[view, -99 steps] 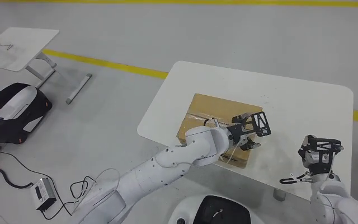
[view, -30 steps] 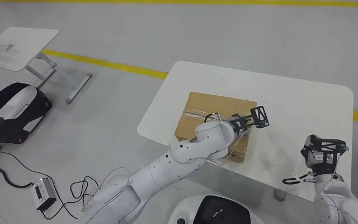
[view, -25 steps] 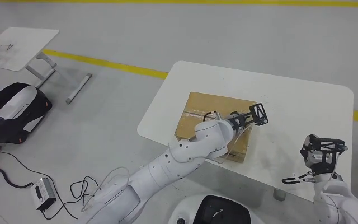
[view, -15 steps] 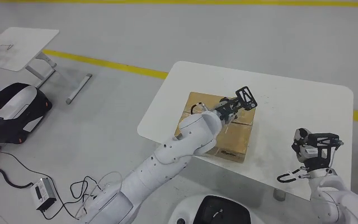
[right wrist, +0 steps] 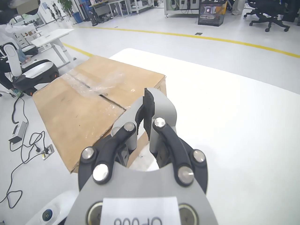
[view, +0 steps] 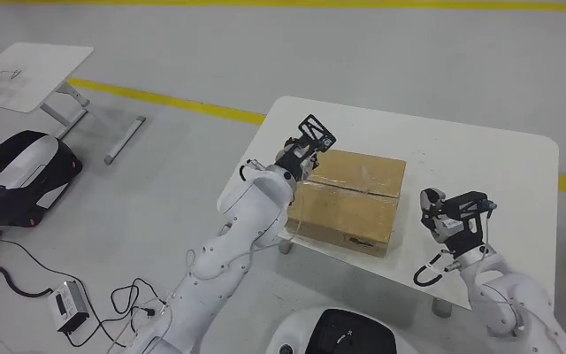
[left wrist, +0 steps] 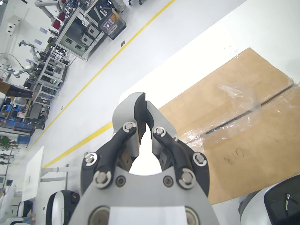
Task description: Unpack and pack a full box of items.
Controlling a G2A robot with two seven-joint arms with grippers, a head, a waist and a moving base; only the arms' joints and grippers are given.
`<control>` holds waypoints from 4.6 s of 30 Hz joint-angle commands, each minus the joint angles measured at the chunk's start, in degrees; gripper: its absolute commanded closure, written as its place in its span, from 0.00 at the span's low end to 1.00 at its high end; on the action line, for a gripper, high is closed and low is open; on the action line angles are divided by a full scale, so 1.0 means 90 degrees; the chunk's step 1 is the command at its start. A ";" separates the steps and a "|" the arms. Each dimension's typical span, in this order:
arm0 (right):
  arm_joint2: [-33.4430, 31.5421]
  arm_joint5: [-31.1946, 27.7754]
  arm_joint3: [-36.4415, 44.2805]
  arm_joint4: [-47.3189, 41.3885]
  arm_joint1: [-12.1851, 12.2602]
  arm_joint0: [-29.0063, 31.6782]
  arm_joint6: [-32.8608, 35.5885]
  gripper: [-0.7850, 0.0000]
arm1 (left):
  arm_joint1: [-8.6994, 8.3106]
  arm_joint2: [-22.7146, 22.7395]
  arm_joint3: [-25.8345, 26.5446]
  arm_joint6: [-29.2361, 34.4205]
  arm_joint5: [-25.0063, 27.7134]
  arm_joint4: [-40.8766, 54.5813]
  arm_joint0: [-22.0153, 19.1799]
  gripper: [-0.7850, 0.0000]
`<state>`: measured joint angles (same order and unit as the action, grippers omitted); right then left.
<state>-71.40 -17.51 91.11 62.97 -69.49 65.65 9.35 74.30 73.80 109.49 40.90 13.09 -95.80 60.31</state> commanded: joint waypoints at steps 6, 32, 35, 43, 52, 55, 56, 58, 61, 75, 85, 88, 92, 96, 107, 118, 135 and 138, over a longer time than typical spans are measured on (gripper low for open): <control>-0.0042 0.0197 -0.0084 0.0163 -0.0005 -0.0056 0.0010 1.00 | 0.0073 -0.0559 -0.0020 0.0095 0.0473 0.0956 0.0046 0.37; -0.1087 0.0575 0.0779 0.0295 0.0136 0.0960 -0.0106 1.00 | 0.0497 -0.1884 -0.2095 0.1040 -0.0917 0.1879 -0.1129 0.65; -0.1081 0.0569 0.0787 0.0305 0.0134 0.0957 -0.0104 1.00 | 0.0526 -0.1935 -0.2203 0.1079 -0.0931 0.1941 -0.1171 0.65; -0.1069 0.0601 0.0748 0.0325 0.0127 0.0958 -0.0134 1.00 | 0.0534 -0.1816 -0.2016 0.1104 -0.0837 0.2101 -0.1090 0.31; -0.1036 0.0625 0.0717 0.0357 0.0116 0.0927 -0.0147 1.00 | 0.0538 -0.1805 -0.2054 0.1164 -0.0686 0.2136 -0.0989 0.37; -0.1033 0.0646 0.0725 0.0374 0.0113 0.0935 -0.0152 1.00 | 0.0570 -0.1838 -0.2238 0.1087 -0.0707 0.2206 -0.1117 0.47; -0.1036 0.0654 0.0739 0.0390 0.0113 0.0944 -0.0148 1.00 | 0.0583 -0.1847 -0.2283 0.1072 -0.0718 0.2260 -0.1155 0.50; -0.1043 0.0672 0.0763 0.0400 0.0112 0.0966 -0.0154 1.00 | 0.0602 -0.1896 -0.2415 0.1075 -0.0734 0.2171 -0.1264 0.52; -0.1046 0.0682 0.0795 0.0405 0.0111 0.0982 -0.0150 1.00 | 0.0623 -0.1955 -0.2529 0.1050 -0.0731 0.2066 -0.1361 0.57; -0.0832 0.0444 0.0760 0.0278 0.0078 0.0760 -0.0022 1.00 | 0.0524 -0.1374 -0.1986 0.0529 -0.0850 0.1482 -0.1140 1.00; 0.0206 0.0062 0.0174 0.0204 -0.0084 -0.0132 0.0233 1.00 | 0.0213 0.0148 -0.1074 0.0119 -0.0225 0.0930 -0.0406 1.00; 0.0514 0.0015 -0.0115 0.0132 -0.0154 -0.0425 0.0263 1.00 | 0.0142 0.0549 -0.0930 0.0003 -0.0086 0.0821 -0.0249 1.00; 0.0923 -0.0058 -0.0550 0.0087 -0.0254 -0.0795 0.0313 1.00 | 0.0087 0.0989 -0.0860 -0.0110 -0.0133 0.0936 -0.0012 1.00; 0.1229 0.0003 -0.0948 0.0134 -0.0343 -0.1050 0.0311 1.00 | 0.0029 0.1260 -0.0814 -0.0455 0.0120 0.0930 0.0157 1.00; 0.1504 0.0074 -0.1446 0.0195 -0.0465 -0.1312 0.0218 1.00 | -0.0083 0.2002 -0.1060 -0.0666 -0.0016 0.0956 0.0350 1.00; 0.1576 0.0135 -0.1599 0.0265 -0.0534 -0.1402 0.0238 1.00 | -0.0153 0.2362 -0.1300 -0.0710 -0.0369 0.0935 0.0235 1.00; 0.1559 0.0082 -0.1740 0.0345 -0.0593 -0.1464 0.0278 1.00 | -0.0202 0.2483 -0.1762 -0.0635 -0.1009 0.0845 0.0270 1.00; 0.1557 0.0081 -0.1754 0.0359 -0.0601 -0.1460 0.0283 1.00 | -0.0215 0.2472 -0.1839 -0.0610 -0.1008 0.0752 0.0239 1.00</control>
<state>-57.39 -16.79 75.34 66.18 -74.88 52.50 11.85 72.39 96.04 93.21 35.37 4.20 -89.01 62.57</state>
